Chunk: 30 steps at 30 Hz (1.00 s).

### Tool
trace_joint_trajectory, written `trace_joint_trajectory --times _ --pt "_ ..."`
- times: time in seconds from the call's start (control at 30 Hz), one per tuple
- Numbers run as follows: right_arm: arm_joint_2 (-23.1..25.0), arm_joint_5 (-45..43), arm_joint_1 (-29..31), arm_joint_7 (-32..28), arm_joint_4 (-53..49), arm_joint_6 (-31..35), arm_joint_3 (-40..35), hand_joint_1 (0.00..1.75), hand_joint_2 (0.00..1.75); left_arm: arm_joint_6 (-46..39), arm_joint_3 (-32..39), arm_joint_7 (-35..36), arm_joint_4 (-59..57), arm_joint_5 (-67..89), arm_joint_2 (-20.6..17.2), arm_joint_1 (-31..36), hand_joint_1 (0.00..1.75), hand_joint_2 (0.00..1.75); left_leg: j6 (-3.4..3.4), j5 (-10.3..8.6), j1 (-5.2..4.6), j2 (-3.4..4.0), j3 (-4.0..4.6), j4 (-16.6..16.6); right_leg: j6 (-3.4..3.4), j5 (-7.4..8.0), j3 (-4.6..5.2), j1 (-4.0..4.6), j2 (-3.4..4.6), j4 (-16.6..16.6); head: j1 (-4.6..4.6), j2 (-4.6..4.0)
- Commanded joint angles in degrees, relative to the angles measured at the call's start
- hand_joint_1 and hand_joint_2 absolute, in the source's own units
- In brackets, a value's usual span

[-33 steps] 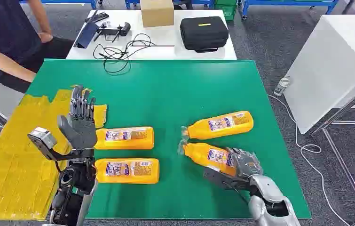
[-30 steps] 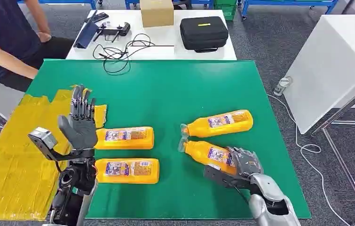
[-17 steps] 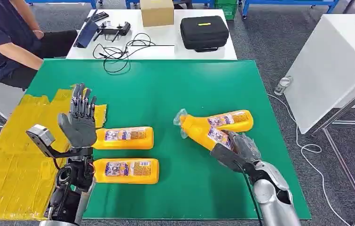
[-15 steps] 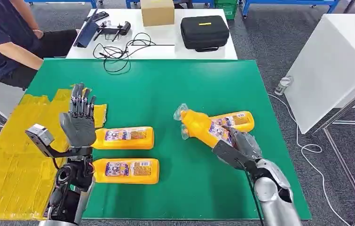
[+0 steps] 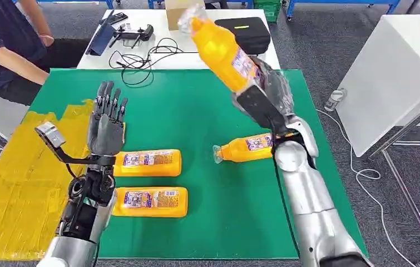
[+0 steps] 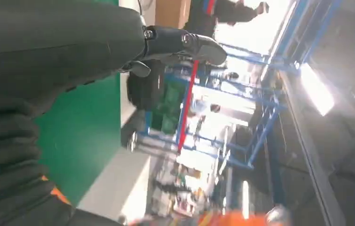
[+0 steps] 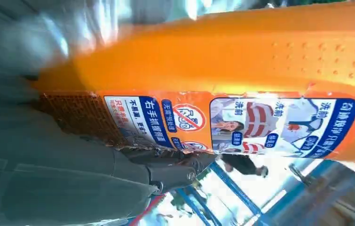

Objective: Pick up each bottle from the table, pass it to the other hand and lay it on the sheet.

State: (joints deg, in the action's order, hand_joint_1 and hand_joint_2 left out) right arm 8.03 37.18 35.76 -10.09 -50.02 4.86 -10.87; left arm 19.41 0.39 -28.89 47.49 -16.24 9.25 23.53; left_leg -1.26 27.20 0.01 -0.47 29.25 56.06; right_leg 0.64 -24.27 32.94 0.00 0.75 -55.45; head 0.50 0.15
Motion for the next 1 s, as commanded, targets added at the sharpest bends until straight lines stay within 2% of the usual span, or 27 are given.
trace_joint_trajectory --times 0.03,0.2,0.57,1.0 --pt "8.31 -0.08 11.52 7.50 21.34 6.98 -14.11 1.75 1.75 0.95 -4.86 4.31 -6.82 -2.72 1.53 8.01 0.00 1.75 0.07 0.05 0.04 0.11 0.03 0.07 0.00 0.00 0.06 0.06 0.07 -0.07 0.00 0.00" --pt "10.04 2.18 11.46 9.79 24.55 6.97 -16.97 1.75 1.75 0.09 -7.30 5.73 -5.18 -4.74 2.92 7.69 0.00 1.75 0.06 0.06 0.08 0.04 0.01 0.06 0.04 -0.04 0.01 0.08 -0.02 -0.06 -0.02 0.00" --pt "11.97 7.15 8.60 11.65 22.80 8.13 -26.90 1.75 1.75 -1.69 -7.55 6.22 -2.33 -9.11 0.58 5.92 0.00 1.75 0.07 0.04 0.08 0.07 0.04 -0.01 0.00 -0.02 0.04 0.04 0.02 -0.01 0.00 0.02" --pt "11.97 6.94 8.60 12.05 22.41 8.09 -27.47 1.75 1.75 -1.67 -7.59 6.22 -2.53 -9.22 0.55 6.01 0.00 1.75 0.09 0.07 0.13 -0.05 0.02 0.05 0.05 -0.07 -0.04 0.10 -0.16 -0.01 0.00 0.02"
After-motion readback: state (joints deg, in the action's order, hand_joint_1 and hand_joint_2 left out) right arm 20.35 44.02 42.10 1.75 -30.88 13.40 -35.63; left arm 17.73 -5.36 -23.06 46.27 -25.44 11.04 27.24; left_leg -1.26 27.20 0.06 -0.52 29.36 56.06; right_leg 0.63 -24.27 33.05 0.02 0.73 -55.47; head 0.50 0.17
